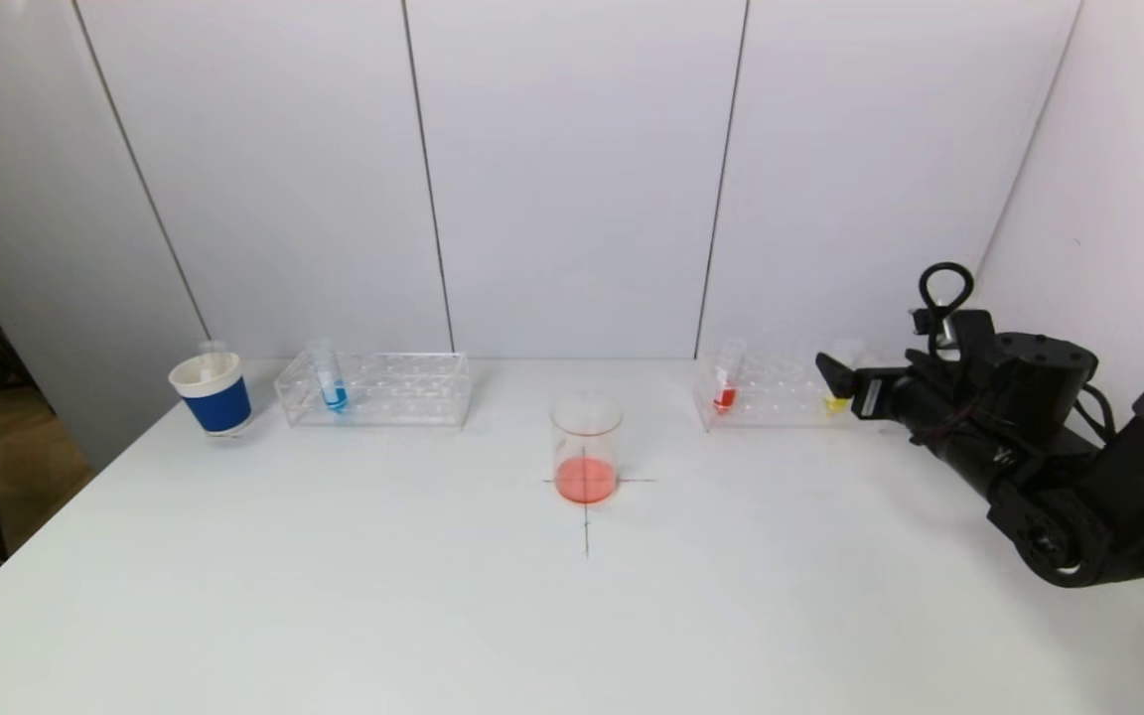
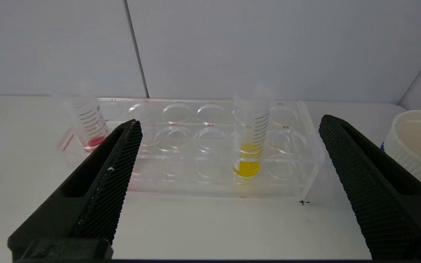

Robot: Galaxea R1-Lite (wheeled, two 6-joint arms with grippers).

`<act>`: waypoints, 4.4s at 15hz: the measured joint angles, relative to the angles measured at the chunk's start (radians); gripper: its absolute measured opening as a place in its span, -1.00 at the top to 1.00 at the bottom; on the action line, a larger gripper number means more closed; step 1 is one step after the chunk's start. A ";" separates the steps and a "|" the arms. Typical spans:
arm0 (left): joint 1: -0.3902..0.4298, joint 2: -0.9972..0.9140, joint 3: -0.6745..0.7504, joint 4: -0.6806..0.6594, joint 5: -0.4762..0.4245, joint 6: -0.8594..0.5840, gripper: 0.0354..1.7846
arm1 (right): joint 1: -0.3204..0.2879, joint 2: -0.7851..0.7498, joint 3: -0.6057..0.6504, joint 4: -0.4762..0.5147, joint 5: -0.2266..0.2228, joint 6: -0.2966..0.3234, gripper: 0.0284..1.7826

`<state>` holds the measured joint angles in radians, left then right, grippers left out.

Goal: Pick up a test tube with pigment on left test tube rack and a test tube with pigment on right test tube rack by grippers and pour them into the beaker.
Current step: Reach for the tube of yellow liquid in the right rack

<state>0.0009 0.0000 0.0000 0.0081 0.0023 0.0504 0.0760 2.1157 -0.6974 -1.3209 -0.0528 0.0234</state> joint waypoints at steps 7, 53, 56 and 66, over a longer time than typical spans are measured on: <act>0.000 0.000 0.000 0.000 0.000 0.000 -0.98 | -0.006 0.076 -0.062 0.002 -0.018 -0.004 -0.98; 0.000 0.002 0.000 0.000 0.000 0.000 -0.98 | -0.038 0.334 -0.384 0.016 -0.048 -0.053 -0.98; 0.000 0.002 0.000 0.000 0.000 0.000 -0.98 | -0.038 0.335 -0.386 0.016 -0.048 -0.054 -0.98; 0.000 0.002 0.000 0.000 0.000 0.000 -0.98 | -0.038 0.343 -0.393 0.019 -0.047 -0.058 -0.87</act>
<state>0.0004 0.0017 0.0000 0.0081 0.0028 0.0500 0.0379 2.4591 -1.0900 -1.3021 -0.1000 -0.0345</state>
